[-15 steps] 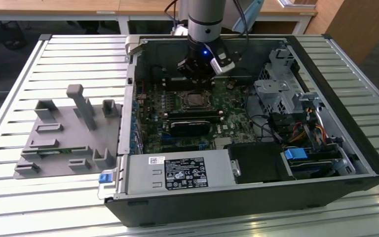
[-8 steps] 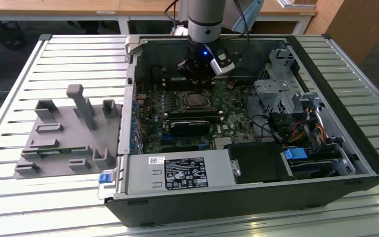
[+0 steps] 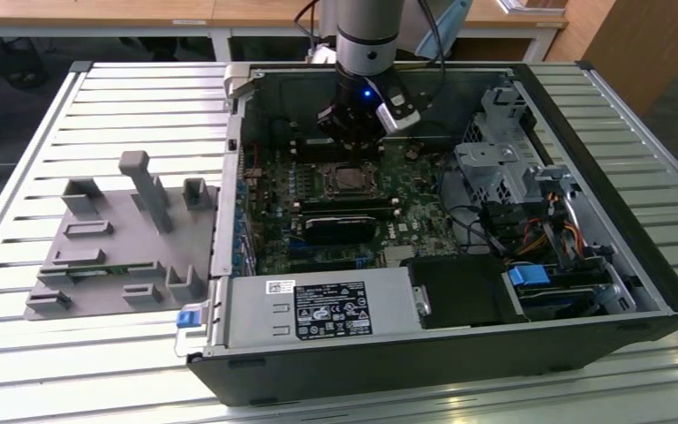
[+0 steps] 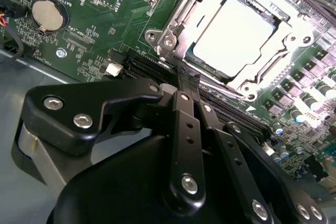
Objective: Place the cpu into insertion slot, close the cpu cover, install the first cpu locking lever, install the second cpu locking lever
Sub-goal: 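Install the first cpu locking lever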
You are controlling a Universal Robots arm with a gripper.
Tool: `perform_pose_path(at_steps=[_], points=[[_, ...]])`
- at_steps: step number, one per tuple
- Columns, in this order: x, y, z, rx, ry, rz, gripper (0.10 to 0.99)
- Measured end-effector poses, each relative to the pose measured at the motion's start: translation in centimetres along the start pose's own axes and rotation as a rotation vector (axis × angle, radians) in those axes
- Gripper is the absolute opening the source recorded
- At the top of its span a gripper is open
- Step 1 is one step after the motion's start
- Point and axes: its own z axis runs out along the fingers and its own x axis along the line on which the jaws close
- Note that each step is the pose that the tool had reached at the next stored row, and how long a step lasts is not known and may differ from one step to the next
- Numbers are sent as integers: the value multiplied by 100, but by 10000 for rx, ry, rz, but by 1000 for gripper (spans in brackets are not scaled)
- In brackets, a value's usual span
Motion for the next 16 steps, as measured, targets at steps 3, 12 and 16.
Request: perform_pose_path(at_steps=[3,12,16], points=[[0,2,12,82,3,-2,106],[1,9,33,238,5,-5,106],[0,10,28,233,-1,-5,106]])
